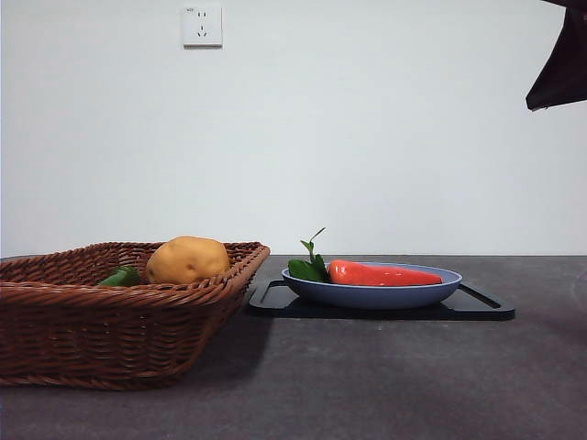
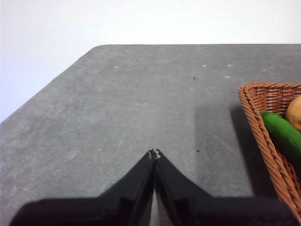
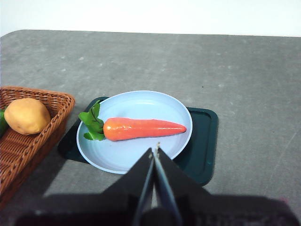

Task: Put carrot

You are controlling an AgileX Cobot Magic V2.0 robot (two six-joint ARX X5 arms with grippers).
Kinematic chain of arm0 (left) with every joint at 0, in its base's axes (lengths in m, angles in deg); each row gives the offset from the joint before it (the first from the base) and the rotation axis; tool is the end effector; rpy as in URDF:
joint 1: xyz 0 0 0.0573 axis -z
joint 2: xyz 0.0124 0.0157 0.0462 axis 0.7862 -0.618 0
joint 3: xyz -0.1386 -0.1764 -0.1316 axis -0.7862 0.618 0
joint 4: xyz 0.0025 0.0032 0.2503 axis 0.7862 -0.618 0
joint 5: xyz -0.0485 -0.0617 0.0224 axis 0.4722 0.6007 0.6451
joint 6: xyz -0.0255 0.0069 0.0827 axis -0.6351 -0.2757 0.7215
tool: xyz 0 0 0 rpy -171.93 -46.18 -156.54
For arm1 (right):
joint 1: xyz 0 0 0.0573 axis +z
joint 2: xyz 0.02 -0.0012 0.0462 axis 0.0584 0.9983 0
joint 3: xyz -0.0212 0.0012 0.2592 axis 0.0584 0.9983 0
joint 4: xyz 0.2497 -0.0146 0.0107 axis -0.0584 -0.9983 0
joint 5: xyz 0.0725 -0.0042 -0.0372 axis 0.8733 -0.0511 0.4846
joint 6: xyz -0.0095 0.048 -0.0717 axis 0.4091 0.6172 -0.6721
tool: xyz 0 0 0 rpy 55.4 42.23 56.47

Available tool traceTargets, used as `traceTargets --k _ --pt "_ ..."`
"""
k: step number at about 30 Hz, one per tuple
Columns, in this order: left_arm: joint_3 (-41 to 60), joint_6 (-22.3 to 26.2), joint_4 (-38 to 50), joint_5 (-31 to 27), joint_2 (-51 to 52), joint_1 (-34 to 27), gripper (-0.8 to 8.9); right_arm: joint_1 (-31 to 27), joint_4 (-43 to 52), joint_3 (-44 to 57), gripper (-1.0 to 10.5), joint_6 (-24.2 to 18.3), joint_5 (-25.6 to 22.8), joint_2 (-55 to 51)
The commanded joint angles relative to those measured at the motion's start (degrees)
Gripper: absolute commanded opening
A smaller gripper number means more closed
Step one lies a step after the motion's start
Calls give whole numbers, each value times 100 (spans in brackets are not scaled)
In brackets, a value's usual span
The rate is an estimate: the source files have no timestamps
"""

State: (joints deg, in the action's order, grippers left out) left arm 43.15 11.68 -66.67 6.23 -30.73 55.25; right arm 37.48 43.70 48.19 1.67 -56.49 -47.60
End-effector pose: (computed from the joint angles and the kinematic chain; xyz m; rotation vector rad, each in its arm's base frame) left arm 0.1398 0.0082 0.1455 -0.0009 0.1771 0.1688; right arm 0.1745 0.0926 0.2281 0.0020 0.3034 0.2813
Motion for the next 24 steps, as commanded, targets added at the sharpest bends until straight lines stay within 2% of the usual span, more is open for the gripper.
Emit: traceTargets --k 1,13,15,16,17,20,22,24 --pt "46 -37 13 -15 24 -13 8 39 72 -44 11 55 -24 13" --pt "46 -35 13 -15 24 -13 8 39 72 -44 11 52 -24 13" --pt "46 -37 13 -15 24 -13 8 42 -81 -44 11 -50 -22 -103" --pt "46 -35 9 -15 24 -13 8 4 -160 -42 11 -308 -125 -295" --pt "46 -35 13 -15 24 -13 8 -59 -234 -42 11 -697 -304 -507" --pt "46 -35 9 -15 24 -13 8 -365 -365 44 11 -1134 -297 -1058" --pt "46 -35 15 -15 24 -13 8 -684 -365 155 11 -1134 -273 -1438" --pt "46 -35 9 -15 24 -13 8 -1110 -358 323 11 -962 -271 -1845"
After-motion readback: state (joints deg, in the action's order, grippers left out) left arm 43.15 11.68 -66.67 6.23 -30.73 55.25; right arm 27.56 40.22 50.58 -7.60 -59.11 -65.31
